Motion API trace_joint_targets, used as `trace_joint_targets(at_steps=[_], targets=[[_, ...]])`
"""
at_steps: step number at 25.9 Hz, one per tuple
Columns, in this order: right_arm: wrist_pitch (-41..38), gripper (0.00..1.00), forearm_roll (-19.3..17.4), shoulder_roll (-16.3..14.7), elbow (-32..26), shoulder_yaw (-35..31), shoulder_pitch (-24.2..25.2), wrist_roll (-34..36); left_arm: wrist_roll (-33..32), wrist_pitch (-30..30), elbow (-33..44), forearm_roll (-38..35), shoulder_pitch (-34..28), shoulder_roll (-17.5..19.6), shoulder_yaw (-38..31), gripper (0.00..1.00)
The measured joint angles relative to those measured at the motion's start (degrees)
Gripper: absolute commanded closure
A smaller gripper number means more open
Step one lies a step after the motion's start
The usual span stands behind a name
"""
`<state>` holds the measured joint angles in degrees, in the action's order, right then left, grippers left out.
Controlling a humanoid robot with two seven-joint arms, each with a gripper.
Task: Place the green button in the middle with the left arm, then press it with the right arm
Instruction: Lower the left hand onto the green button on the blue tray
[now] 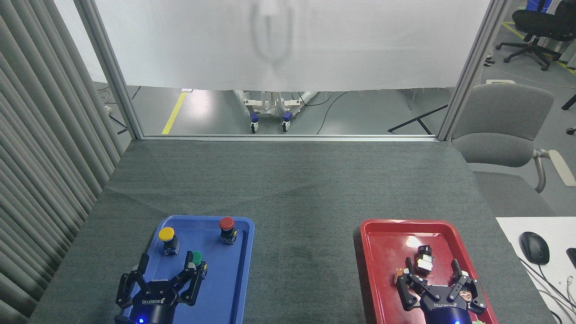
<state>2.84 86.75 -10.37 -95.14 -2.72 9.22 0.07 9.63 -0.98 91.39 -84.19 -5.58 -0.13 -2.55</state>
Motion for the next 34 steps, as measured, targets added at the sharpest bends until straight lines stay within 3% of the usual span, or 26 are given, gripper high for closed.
trace_joint_targets(at_steps=[34], targets=[[0.15,0.00,0.00,-0.09,0.04,-0.09,0.02,0.03,-0.43,-3.63,-0.43,0.70,0.09,-0.05,-0.09,0.01]])
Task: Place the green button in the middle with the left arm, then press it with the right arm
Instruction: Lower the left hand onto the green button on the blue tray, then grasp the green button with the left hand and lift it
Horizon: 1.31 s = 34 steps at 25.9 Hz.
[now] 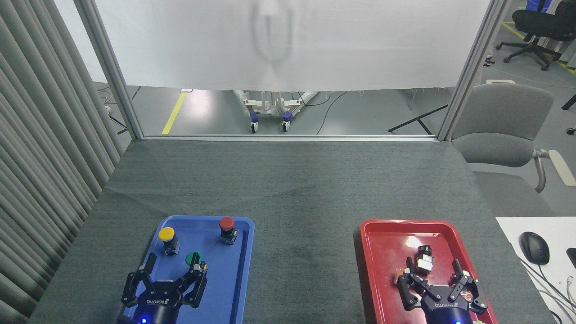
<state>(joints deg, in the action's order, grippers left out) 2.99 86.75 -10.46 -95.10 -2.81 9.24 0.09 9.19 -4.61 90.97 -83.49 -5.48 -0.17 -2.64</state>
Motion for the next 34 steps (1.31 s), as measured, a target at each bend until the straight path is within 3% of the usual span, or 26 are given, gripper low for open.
trace_joint_targets(at_steps=[14,34], targets=[[-0.01,0.00,0.00,0.00,0.14,-0.04,-0.01,0.02,-2.25,0.08,-1.23,0.06,-0.05,0.06,0.00,0.01],[0.15,0.00,0.00,0.34,0.25,-0.14,-0.14,-0.13,-2.96,-2.24,-20.09,-0.17,7.40,0.33,0.00,0.01]])
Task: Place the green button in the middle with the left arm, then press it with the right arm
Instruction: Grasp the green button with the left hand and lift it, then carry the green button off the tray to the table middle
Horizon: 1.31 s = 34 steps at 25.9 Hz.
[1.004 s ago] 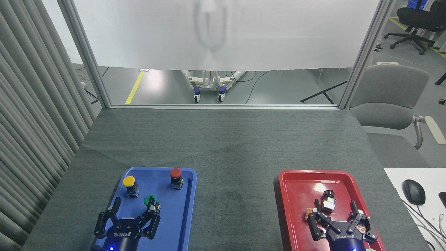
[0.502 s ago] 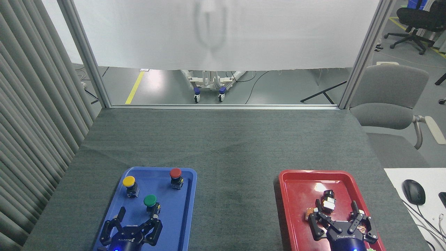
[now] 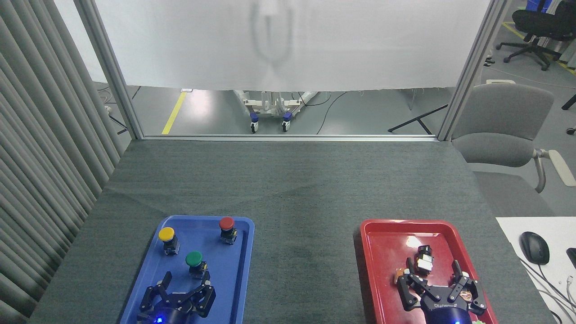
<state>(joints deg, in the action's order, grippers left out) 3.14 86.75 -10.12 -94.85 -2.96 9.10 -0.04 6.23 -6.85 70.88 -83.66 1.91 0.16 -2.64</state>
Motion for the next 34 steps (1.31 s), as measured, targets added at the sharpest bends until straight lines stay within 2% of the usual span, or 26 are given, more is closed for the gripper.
trace_joint_targets(at_steps=[4,7,10,13,15,17,21,22,26,30,34], targets=[[-0.02,0.00,-0.05,0.13,0.19,-0.03,-0.07,-0.04,0.06,-0.26,-2.05,-0.01,1.40,0.25,0.05,0.01],[0.01,0.00,-0.12,0.22,0.65,-0.05,-0.07,-0.06,0.12,-0.91,-3.46,-0.01,2.48,0.32,0.07,0.05],[0.10,0.00,-0.38,0.16,0.98,0.04,-0.07,-0.18,0.13,-1.49,-5.22,-0.01,3.92,0.30,0.08,0.16],[0.10,0.00,-0.63,-0.06,1.09,0.23,-0.03,-0.21,0.13,-1.70,-7.09,-0.01,5.34,0.29,0.09,0.21],[0.00,0.00,-0.92,-0.23,1.00,0.35,-0.01,-0.08,0.13,-1.73,-8.07,-0.01,5.93,0.28,0.09,0.30],[-0.66,0.00,-1.37,-0.23,0.72,0.47,-0.03,0.09,0.17,-1.77,-8.53,-0.01,6.36,0.28,0.09,0.46],[-1.99,0.00,-2.55,-0.09,0.40,0.50,-0.20,0.17,0.37,-3.06,-8.94,-0.20,6.28,0.40,0.15,0.92],[-2.42,0.00,-2.90,-0.07,0.23,0.50,-0.20,0.24,0.40,-3.90,-8.99,-0.29,6.18,0.45,0.16,1.00],[-4.93,0.00,-4.28,-0.28,0.10,0.30,-0.16,2.26,0.90,-9.25,-8.54,-0.61,5.90,1.32,0.17,1.00],[-6.93,0.00,-7.82,-0.57,0.17,0.35,0.02,4.76,1.85,-13.20,-4.80,-0.63,5.78,1.64,0.38,1.00],[-7.22,0.00,-9.32,-1.17,0.24,0.62,0.17,5.57,2.06,-17.11,-0.03,-0.54,7.04,1.29,4.99,1.00]])
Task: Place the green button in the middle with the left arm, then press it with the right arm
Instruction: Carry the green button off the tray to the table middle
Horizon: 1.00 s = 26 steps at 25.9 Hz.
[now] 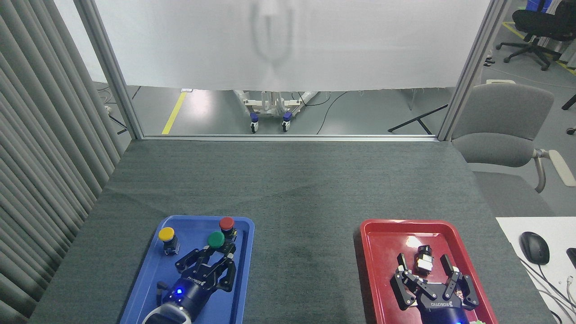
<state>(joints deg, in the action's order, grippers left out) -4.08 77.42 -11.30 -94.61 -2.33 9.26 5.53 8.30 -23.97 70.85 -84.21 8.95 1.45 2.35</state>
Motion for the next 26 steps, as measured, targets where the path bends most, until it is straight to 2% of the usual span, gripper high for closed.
trace_joint_targets(at_steps=[3,8,13,18,23,24,25,26], targets=[[0.08,0.00,-0.20,-0.69,0.06,0.19,0.38,0.23,-0.36,-1.35,-0.87,0.02,3.40,-0.71,7.33,1.00],[-0.15,0.00,-0.05,-1.21,0.37,0.30,1.10,0.28,-0.78,-1.60,-10.07,-0.19,9.15,-4.39,16.74,1.00],[-1.21,0.00,0.00,-1.46,0.46,0.28,1.96,0.34,-0.10,-1.26,-16.07,-0.29,11.05,-7.58,19.60,1.00],[-4.00,0.00,0.25,-1.11,0.44,-0.17,2.17,0.40,0.01,0.53,-19.34,-0.27,11.23,-8.71,21.34,1.00],[-2.97,0.00,1.48,-0.95,0.48,-0.32,2.22,0.53,0.01,3.98,-21.32,-0.20,11.23,-9.04,24.94,1.00],[-2.54,0.00,1.83,-0.93,0.49,-0.32,2.22,0.51,0.01,4.37,-21.46,-0.17,11.23,-9.06,25.37,0.91],[-2.22,0.00,2.12,-0.92,0.51,-0.32,2.21,0.44,0.02,4.68,-21.62,-0.15,11.24,-9.07,25.68,0.69],[-2.02,0.01,2.30,-0.91,0.52,-0.30,2.19,0.41,0.04,4.86,-21.84,-0.13,11.24,-9.07,25.87,0.41]])
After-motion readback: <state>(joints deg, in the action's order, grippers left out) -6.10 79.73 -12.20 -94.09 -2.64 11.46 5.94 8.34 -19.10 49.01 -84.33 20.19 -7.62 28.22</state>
